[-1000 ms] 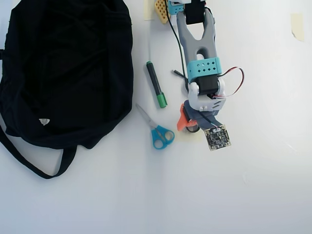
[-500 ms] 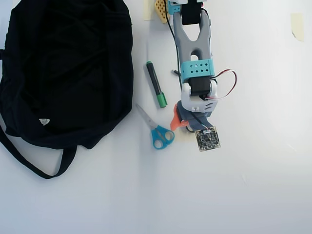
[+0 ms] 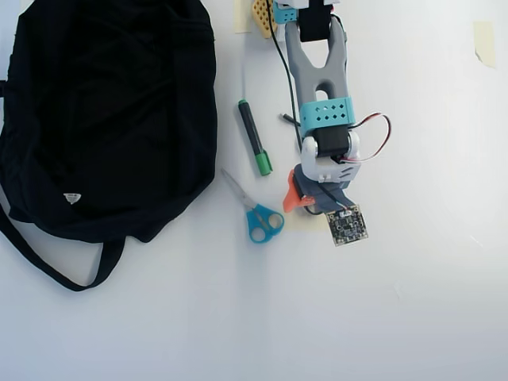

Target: Put the bike light into the black bag

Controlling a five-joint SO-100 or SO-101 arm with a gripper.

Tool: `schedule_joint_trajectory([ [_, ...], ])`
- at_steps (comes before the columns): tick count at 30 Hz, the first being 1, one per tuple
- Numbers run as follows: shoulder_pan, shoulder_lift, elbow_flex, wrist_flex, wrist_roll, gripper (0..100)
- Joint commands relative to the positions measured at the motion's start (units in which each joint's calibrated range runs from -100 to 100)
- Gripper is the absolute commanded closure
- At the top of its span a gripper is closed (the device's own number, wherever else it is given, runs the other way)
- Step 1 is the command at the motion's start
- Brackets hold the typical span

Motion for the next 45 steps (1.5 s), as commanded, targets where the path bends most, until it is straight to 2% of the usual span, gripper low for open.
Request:
schedule_joint_trajectory([
  [1, -0.29, 0.69, 0.47, 0.17, 0.17, 74],
  [14, -0.52, 5.75, 0.38, -0.26, 0.23, 76],
  [22, -0.67, 6.00, 0.47, -0.35, 0.23, 98],
  [35, -0.67, 4.75, -0.25, 0.86, -0.14, 98],
  [45, -1.19, 4.67, -10.40, 12.14, -0.19, 98],
])
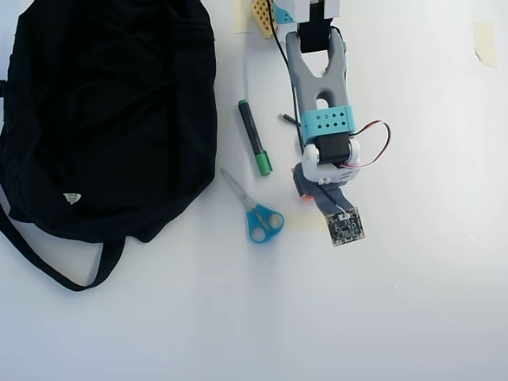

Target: Put the bike light into the black bag

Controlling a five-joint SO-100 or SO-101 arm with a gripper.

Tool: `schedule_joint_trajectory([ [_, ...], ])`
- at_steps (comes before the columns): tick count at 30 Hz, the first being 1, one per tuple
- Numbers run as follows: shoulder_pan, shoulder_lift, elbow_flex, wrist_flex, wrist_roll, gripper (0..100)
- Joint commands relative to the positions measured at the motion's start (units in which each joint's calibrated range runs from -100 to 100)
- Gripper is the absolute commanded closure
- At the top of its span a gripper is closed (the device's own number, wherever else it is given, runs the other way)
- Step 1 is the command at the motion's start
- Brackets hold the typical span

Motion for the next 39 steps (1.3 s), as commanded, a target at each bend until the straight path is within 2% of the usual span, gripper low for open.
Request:
schedule_joint_trajectory([
  [1, -0.82, -1.22, -4.35, 3.56, -0.10, 98],
  [7, -0.75, -1.22, -7.76, 5.45, -0.04, 98],
  [17, -0.75, -1.14, -19.44, 16.22, 0.43, 98],
  [27, -0.45, -1.31, -25.64, 19.92, 0.01, 98],
  [34, -0.07, -3.63, -24.83, 20.09, 0.06, 98],
  [39, 0.07, -9.27, -17.55, 20.09, 0.22, 98],
])
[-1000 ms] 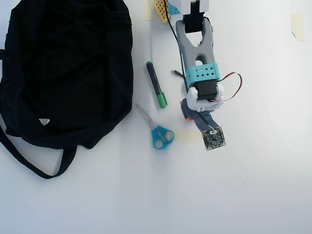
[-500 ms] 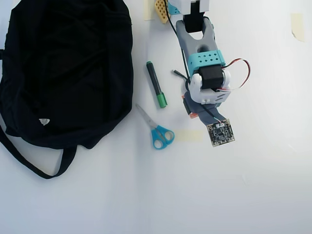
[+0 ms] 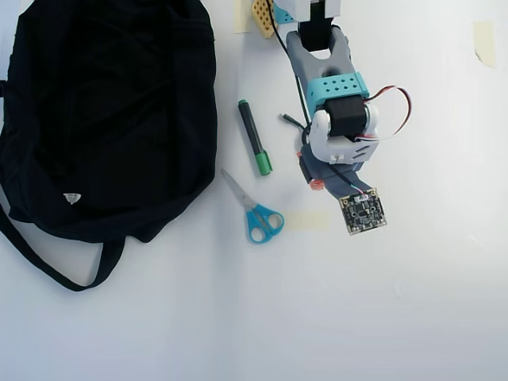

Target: Put the bike light into the black bag

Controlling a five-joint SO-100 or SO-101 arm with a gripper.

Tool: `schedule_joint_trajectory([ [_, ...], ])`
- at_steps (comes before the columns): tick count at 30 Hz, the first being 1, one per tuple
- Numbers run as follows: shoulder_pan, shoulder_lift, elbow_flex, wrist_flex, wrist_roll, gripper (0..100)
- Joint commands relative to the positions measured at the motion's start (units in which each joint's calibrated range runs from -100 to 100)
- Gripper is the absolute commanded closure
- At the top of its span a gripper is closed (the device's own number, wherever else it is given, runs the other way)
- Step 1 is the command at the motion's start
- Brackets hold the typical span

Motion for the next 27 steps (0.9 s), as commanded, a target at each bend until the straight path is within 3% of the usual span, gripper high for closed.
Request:
schedule_joint_trajectory([
  [1, 0.44, -9.19, 5.00, 1.54, -0.03, 98],
  [10, 1.04, -25.45, 25.57, 1.54, -0.30, 98],
  [14, 2.31, -32.51, 31.14, 1.54, -5.28, 98],
  [27, 4.78, -49.85, 49.74, 1.37, -5.38, 98],
])
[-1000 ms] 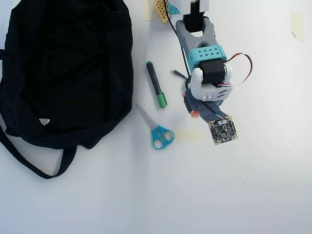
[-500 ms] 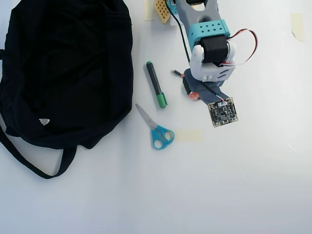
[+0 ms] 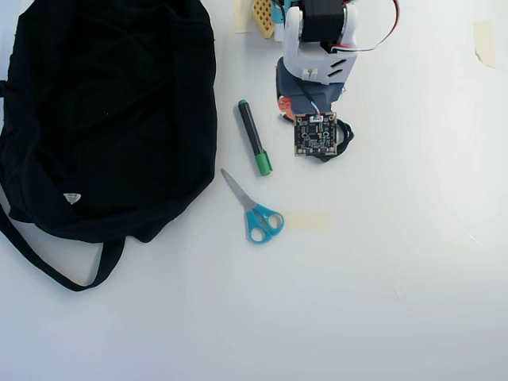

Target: Put the bike light into the black bag

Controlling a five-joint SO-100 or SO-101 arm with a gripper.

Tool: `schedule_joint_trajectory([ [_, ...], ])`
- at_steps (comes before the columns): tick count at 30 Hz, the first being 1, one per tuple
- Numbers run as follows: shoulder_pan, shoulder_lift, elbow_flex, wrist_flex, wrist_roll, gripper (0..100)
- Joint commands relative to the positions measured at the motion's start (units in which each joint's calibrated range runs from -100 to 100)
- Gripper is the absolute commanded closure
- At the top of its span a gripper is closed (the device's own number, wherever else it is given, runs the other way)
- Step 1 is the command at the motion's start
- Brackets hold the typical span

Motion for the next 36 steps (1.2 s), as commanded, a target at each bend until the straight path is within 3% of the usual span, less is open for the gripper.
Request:
schedule_joint_trajectory([
  [1, -0.22, -5.10, 1.10, 1.37, -0.25, 98],
  [14, 2.85, -19.79, 16.46, 1.37, -0.88, 98],
  [36, 37.33, -19.54, 10.80, 0.68, -2.09, 98],
])
